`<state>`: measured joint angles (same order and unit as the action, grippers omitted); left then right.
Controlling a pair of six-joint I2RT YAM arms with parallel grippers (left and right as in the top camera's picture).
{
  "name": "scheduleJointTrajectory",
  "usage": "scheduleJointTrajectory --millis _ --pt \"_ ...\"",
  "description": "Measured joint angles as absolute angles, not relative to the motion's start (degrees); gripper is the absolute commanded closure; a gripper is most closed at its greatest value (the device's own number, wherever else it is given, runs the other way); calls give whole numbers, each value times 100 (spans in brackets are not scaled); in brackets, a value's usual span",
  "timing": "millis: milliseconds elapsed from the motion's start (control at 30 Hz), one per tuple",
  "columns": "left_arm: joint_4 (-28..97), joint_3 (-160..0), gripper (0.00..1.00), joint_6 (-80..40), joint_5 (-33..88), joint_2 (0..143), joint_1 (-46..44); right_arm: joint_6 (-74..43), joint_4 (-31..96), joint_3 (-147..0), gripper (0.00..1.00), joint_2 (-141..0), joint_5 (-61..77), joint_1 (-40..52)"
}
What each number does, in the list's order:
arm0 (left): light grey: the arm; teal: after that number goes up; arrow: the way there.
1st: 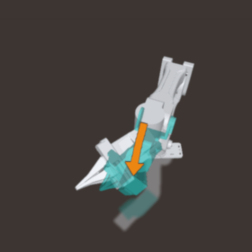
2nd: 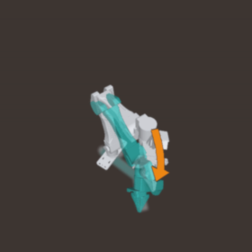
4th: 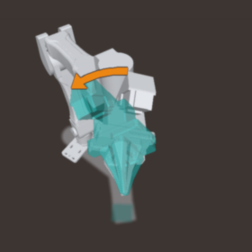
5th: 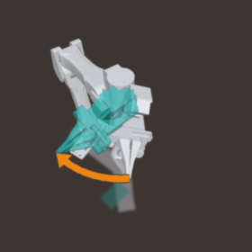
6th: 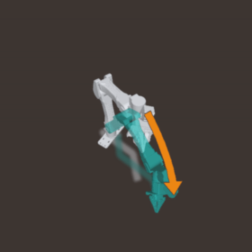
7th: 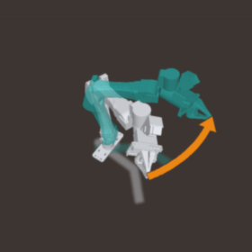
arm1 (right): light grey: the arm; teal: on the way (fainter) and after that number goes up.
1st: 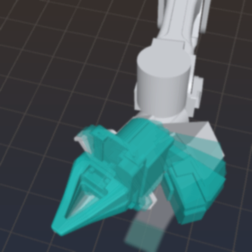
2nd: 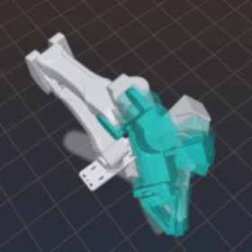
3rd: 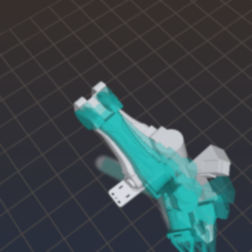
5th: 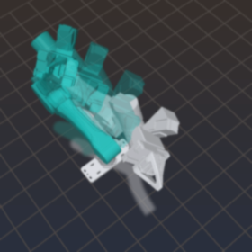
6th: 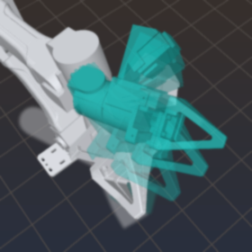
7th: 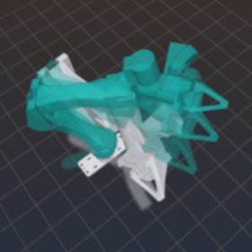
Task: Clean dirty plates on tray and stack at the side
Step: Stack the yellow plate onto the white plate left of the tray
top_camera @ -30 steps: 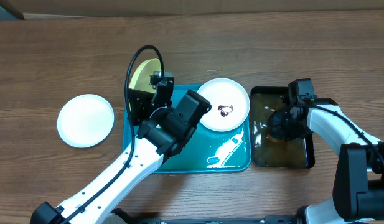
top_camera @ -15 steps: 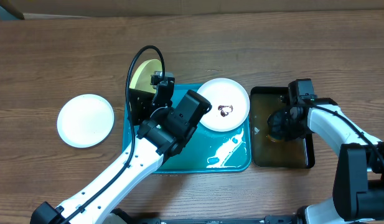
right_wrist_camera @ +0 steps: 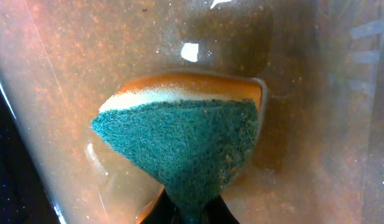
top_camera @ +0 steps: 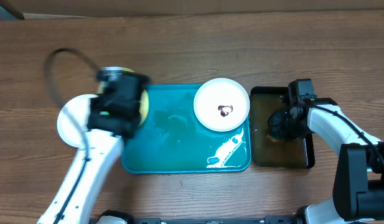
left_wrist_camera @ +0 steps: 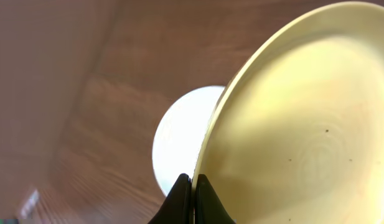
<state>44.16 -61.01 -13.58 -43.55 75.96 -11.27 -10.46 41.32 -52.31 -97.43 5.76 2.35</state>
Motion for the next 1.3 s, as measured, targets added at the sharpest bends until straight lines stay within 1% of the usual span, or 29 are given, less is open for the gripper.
scheduleJointTrajectory --millis 100,133,200,233,400,500,633,767,833,900,1033,1200,1300 --pt "4388 -6101 96 -1406 -3485 7559 -139 -1046 4139 -5234 96 -9743 578 235" --pt "4375 -6101 96 -1466 -3131 7559 325 -1046 4141 -5234 96 -9743 576 235" --pt "4362 -6101 96 -1553 -2768 7559 860 -1048 4141 -5231 96 -9743 574 235" --pt "4338 -6101 96 -1656 -2416 7561 1332 -1048 4141 -5231 96 -9743 576 235" --pt "4152 -6101 96 -1957 -1653 7675 2436 -1048 4160 -5234 96 -9743 576 235" --pt "4119 -6101 96 -2027 -1439 7872 2792 -1046 4174 -5234 96 -9745 576 235" --pt "4014 -6101 96 -2093 -1280 8232 2904 -1050 4182 -5231 96 -9743 578 235" --pt "3933 -6101 89 -2110 -1194 8586 2904 -1046 4187 -5231 96 -9743 576 235" --pt "3931 -6101 88 -2108 -1179 8711 2904 -1048 4187 -5234 96 -9743 574 235" --pt "3929 -6101 79 -2106 -1162 8770 2904 -1044 4189 -5231 96 -9743 576 235" --pt "3916 -6101 67 -2130 -1000 8788 2904 -1048 4189 -5234 96 -9743 576 235" --pt "3907 -6101 59 -2104 -215 8788 2842 -1048 4191 -5234 96 -9743 576 235" --pt "3782 -6101 55 -1977 408 8788 2569 -1046 4195 -5234 96 -9743 576 235"
